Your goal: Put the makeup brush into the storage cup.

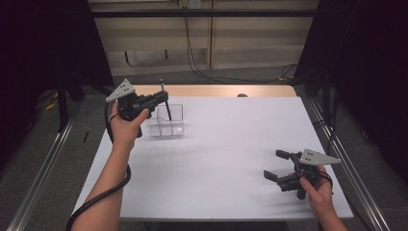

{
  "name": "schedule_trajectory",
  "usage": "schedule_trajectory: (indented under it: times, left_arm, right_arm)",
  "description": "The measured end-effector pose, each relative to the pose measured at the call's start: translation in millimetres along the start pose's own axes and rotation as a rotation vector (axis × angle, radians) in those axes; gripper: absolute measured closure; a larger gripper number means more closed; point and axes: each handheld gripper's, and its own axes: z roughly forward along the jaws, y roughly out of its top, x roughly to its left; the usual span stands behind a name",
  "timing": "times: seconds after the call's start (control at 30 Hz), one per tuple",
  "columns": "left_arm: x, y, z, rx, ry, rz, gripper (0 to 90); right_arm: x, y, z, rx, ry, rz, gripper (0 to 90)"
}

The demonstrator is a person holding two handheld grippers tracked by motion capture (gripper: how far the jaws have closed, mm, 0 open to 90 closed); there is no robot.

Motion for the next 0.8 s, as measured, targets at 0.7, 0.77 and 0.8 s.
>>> schedule_trajectory:
  times: [0.7,0.77,0.8]
  left_arm:
    - [6.9,16.3,8.6,-0.005,0.03,0.023,83.9]
    - [7.7,16.9,9.6,-0.001,0.037,0.026,83.9]
    - [8.2,17.3,10.0,-0.001,0.039,0.029,83.9]
  right_arm:
    - [-0.8,0.1,-0.5,-0.004,-0.002,0.003,2.4]
    - [-0.8,0.1,-0.5,-0.004,-0.001,0.003,2.4]
    - [-0.7,0.1,-0.5,-0.004,-0.001,0.002,2.4]
